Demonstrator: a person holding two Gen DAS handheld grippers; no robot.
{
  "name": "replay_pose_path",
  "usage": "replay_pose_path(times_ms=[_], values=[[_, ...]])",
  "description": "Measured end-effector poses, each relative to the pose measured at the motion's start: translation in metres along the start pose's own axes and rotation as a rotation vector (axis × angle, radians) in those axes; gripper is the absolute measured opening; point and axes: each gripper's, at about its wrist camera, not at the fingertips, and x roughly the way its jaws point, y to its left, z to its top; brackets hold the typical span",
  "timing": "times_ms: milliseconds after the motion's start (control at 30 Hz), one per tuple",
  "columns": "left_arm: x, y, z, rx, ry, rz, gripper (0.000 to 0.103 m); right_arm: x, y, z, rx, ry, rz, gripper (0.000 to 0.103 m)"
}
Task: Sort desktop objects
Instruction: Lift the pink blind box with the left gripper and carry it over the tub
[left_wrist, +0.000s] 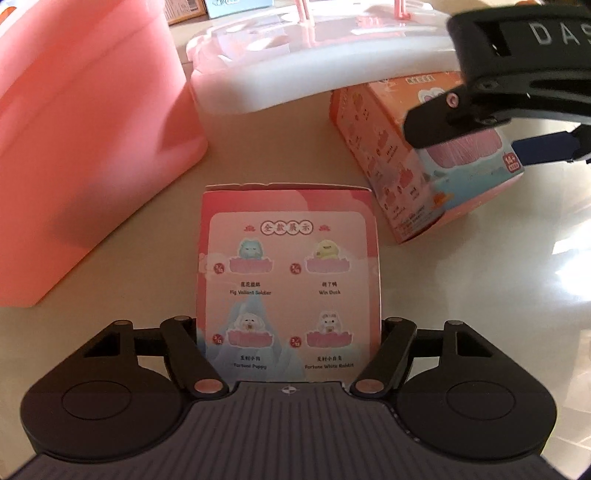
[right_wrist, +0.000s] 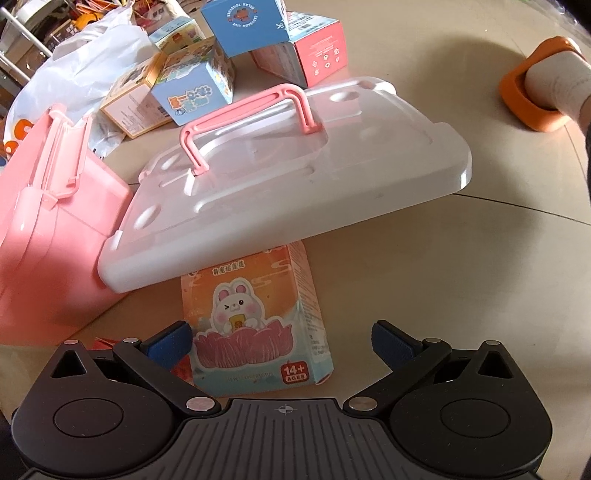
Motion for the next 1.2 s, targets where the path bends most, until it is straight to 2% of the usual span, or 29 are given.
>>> replay_pose_path(times_ms=[133, 333, 600, 767, 1100, 1200], values=[[-0.007, -0.004, -0.003, 0.003, 0.022, 0.003, 0.071, 0.003, 0.001, 0.000, 0.005, 0.000, 0.013, 0.103], [-0.038, -0.011, -0.013, 0.048, -0.008, 0.035, 0.071, 0.001, 0.002, -0.003, 0.000, -0.008, -0.002, 0.103], [-0.112, 0.003, -0.017, 0.030, -0.104, 0.070, 0.071, -0.012, 0.010, -0.016, -0.065, -0.005, -0.058, 0.103], [-0.144, 0.016, -0.002, -0.004, -0.145, 0.076, 0.071, -0.022, 0.019, -0.030, -0.126, -0.005, -0.083, 0.103], [-0.207, 0.041, 0.029, -0.072, -0.225, 0.087, 0.071, -0.042, 0.022, -0.045, -0.169, -0.037, -0.060, 0.103], [-0.219, 0.064, 0.040, -0.076, -0.241, 0.135, 0.071, -0.045, 0.019, -0.044, -0.149, -0.047, -0.058, 0.103]])
